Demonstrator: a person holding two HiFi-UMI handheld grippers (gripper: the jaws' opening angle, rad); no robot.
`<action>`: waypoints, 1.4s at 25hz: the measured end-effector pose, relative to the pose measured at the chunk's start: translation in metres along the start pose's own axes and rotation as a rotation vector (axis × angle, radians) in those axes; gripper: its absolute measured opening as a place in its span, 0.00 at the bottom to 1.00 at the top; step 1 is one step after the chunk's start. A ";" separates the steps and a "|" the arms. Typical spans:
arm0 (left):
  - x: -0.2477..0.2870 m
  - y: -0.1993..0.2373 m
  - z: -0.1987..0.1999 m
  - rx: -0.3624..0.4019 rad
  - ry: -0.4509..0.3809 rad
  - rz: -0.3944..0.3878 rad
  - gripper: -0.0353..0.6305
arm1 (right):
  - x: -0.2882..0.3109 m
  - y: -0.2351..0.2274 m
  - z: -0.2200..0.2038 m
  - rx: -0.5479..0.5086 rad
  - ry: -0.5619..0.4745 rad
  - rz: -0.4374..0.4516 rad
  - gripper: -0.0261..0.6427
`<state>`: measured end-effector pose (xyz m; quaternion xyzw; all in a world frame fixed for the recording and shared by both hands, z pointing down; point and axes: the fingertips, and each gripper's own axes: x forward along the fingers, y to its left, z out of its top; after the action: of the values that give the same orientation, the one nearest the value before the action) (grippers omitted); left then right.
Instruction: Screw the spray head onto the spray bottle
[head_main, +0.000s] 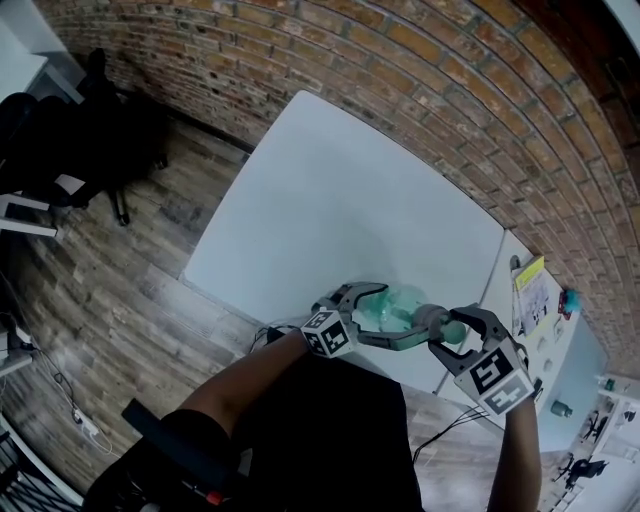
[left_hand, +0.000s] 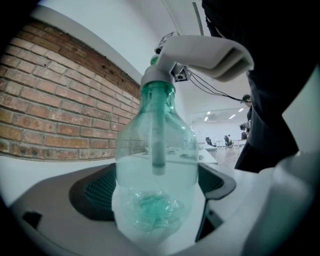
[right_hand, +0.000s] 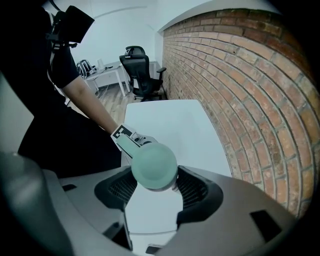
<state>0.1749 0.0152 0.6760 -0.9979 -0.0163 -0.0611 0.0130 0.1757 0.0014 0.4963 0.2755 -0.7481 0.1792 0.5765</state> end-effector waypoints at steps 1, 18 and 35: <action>0.000 0.000 0.001 -0.006 -0.001 0.001 0.82 | 0.000 0.000 0.000 -0.001 -0.001 0.003 0.42; 0.001 0.002 -0.001 -0.023 0.024 -0.028 0.82 | -0.028 0.003 0.005 -0.398 0.064 0.065 0.43; 0.002 0.000 -0.007 -0.038 0.025 -0.011 0.81 | 0.002 0.009 -0.004 -0.692 0.219 0.099 0.43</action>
<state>0.1762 0.0152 0.6835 -0.9970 -0.0206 -0.0737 -0.0062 0.1730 0.0106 0.4997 0.0069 -0.7107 -0.0285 0.7029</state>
